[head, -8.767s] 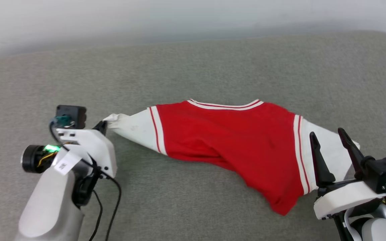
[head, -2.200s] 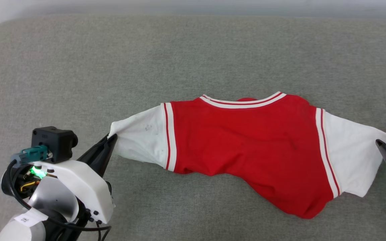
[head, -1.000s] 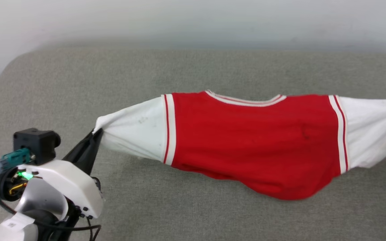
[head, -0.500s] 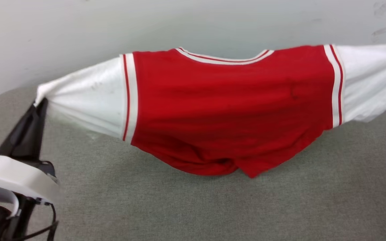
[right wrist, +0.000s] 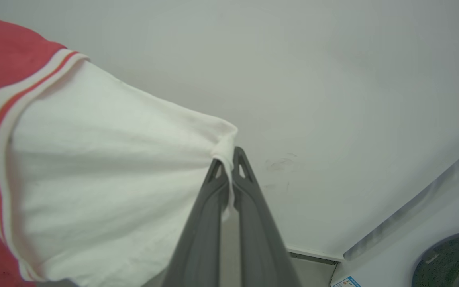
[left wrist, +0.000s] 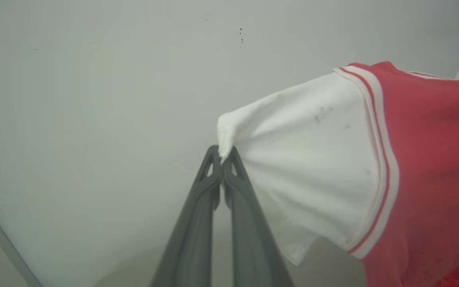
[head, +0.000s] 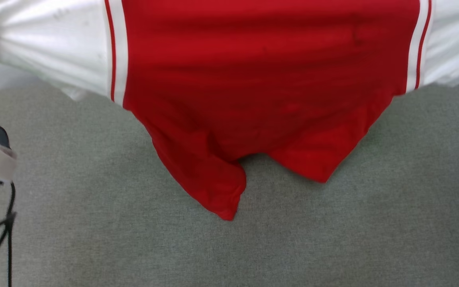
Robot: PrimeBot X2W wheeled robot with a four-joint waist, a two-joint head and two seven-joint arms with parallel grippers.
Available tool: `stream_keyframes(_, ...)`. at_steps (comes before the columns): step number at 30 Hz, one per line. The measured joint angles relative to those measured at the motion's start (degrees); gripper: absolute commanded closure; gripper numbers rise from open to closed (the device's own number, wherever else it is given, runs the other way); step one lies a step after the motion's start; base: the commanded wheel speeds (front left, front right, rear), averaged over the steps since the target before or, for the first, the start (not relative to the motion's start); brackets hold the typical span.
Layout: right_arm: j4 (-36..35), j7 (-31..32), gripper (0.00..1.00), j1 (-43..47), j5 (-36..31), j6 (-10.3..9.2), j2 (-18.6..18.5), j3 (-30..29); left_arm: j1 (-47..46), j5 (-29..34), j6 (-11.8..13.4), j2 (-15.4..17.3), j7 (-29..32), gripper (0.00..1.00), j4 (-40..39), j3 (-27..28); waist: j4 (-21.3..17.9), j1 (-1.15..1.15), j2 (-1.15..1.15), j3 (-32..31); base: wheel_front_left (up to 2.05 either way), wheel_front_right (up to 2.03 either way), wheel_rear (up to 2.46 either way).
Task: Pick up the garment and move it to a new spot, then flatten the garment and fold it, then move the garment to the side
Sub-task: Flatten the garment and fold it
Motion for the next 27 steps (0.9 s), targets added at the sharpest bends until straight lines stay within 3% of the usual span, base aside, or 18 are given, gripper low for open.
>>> stream_keyframes(12,9.95,-5.56,1.0,-20.09,-7.11,0.01,1.34,2.14,-22.76,-1.77,-8.14,7.23,0.32,1.0,12.88,-1.27,-0.63,0.01,0.0,11.84,0.0,0.0,0.0)
stream_keyframes(19,19.86,-9.6,1.0,-35.43,-11.44,0.02,3.69,0.92,-44.02,0.7,-11.09,7.51,-1.08,1.0,24.55,-7.08,-0.96,0.02,0.0,20.17,0.0,0.0,0.0)
stream_keyframes(27,31.33,-16.39,1.0,-51.03,-17.64,0.03,7.31,-4.15,-67.25,5.95,-12.73,4.61,-6.9,1.0,40.88,-14.3,-1.26,0.02,0.0,28.06,0.0,0.0,0.0)
